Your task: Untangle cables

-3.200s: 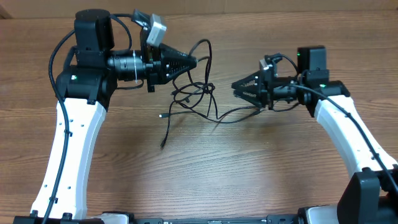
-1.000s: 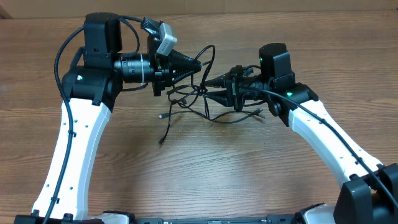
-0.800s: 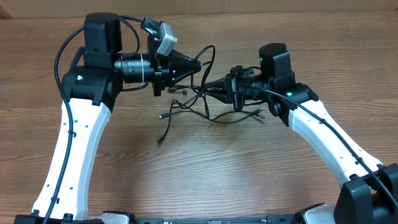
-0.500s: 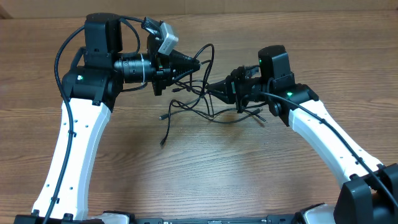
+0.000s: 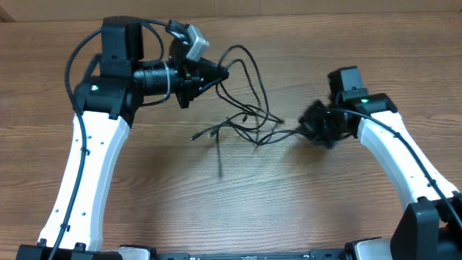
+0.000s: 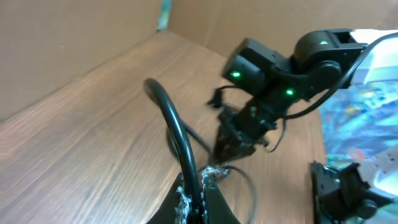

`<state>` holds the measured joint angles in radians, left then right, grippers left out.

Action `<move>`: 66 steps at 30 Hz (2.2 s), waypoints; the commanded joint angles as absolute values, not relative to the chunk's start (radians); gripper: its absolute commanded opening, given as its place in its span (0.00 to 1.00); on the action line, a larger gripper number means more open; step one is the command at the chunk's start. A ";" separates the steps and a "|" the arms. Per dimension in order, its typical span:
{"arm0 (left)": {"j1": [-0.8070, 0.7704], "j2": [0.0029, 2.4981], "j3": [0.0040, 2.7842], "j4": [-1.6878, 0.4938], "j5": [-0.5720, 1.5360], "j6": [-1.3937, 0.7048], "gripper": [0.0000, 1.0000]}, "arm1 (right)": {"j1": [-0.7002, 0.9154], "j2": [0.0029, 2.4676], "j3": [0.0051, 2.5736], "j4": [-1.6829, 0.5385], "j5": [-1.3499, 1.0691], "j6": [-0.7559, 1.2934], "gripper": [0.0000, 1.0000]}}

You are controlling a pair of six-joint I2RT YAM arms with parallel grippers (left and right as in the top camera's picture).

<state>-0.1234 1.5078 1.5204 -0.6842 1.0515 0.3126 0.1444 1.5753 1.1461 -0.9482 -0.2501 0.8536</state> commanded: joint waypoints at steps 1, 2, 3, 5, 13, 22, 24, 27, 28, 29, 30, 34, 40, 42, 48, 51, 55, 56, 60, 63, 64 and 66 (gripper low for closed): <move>-0.094 1.499 1.526 -0.673 0.978 0.253 0.04 | 0.124 1.566 1.151 -0.987 0.168 0.802 0.04; -0.088 1.499 1.526 -0.672 0.949 0.228 0.04 | 0.123 1.566 1.149 -1.000 0.224 0.802 0.04; -0.082 1.499 1.526 -0.669 0.926 0.206 0.04 | 0.123 1.566 1.148 -1.010 0.266 0.802 0.04; -0.070 1.499 1.526 -0.667 0.914 0.180 0.04 | 0.123 1.566 1.145 -1.015 0.314 0.802 0.04; -0.068 1.499 1.526 -0.676 0.934 0.165 0.04 | 0.123 1.566 1.145 -0.995 -0.093 0.693 0.42; -0.068 1.499 1.526 -0.677 0.923 0.133 0.04 | 0.106 1.566 1.148 -0.801 -0.928 0.482 0.42; -0.069 1.500 1.526 -0.677 0.924 0.134 0.04 | 0.102 1.566 1.148 -0.666 -1.037 0.635 0.42; -0.069 1.500 1.526 -0.678 0.924 0.133 0.04 | 0.112 1.566 1.147 -0.516 -1.020 0.895 0.41; -0.069 1.500 1.526 -0.681 0.924 0.133 0.04 | 0.121 1.566 1.147 -0.484 -1.005 0.953 0.41; -0.069 1.500 1.526 -0.684 0.925 0.133 0.04 | 0.131 1.566 1.147 -0.454 -0.986 1.005 0.41; -0.071 1.500 1.526 -0.686 0.925 0.133 0.04 | 0.142 1.566 1.147 -0.428 -0.966 1.047 0.42; -0.081 1.500 1.526 -0.696 0.925 0.134 0.04 | 0.201 1.566 1.147 -0.393 -0.881 1.193 0.41; -0.093 1.500 1.526 -0.696 0.924 0.134 0.04 | 0.289 1.566 1.147 -0.388 -0.780 1.361 0.38; -0.093 1.500 1.526 -0.696 0.924 0.134 0.04 | 0.303 1.566 1.147 -0.371 -0.765 1.393 0.34; -0.093 1.500 1.526 -0.696 0.924 0.134 0.04 | 0.308 1.566 1.147 -0.348 -0.758 1.440 0.22; -0.093 1.500 1.526 -0.696 0.924 0.134 0.04 | 0.308 1.566 1.146 -0.350 -0.737 1.439 0.22; -0.093 1.500 1.526 -0.696 0.924 0.134 0.04 | 0.314 1.566 1.146 -0.353 -0.682 1.439 0.22; -0.093 1.500 1.526 -0.696 0.924 0.134 0.04 | 0.317 1.566 1.146 -0.352 -0.662 1.439 0.22; -0.093 1.500 1.526 -0.696 0.924 0.134 0.04 | 0.321 1.566 1.146 -0.347 -0.603 1.440 0.22; -0.093 1.500 1.526 -0.696 0.924 0.134 0.04 | 0.321 1.566 1.146 -0.345 -0.598 1.440 0.21; -0.093 1.500 1.526 -0.696 0.924 0.134 0.04 | 0.321 1.566 1.146 -0.345 -0.597 1.440 0.21; -0.093 1.500 1.526 -0.696 0.924 0.134 0.04 | 0.321 1.566 1.146 -0.337 -0.595 1.440 0.21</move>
<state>-0.0856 1.5074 1.5204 -0.6960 0.9188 0.1478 0.3107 1.5757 1.1423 -0.3511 -0.6205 1.4368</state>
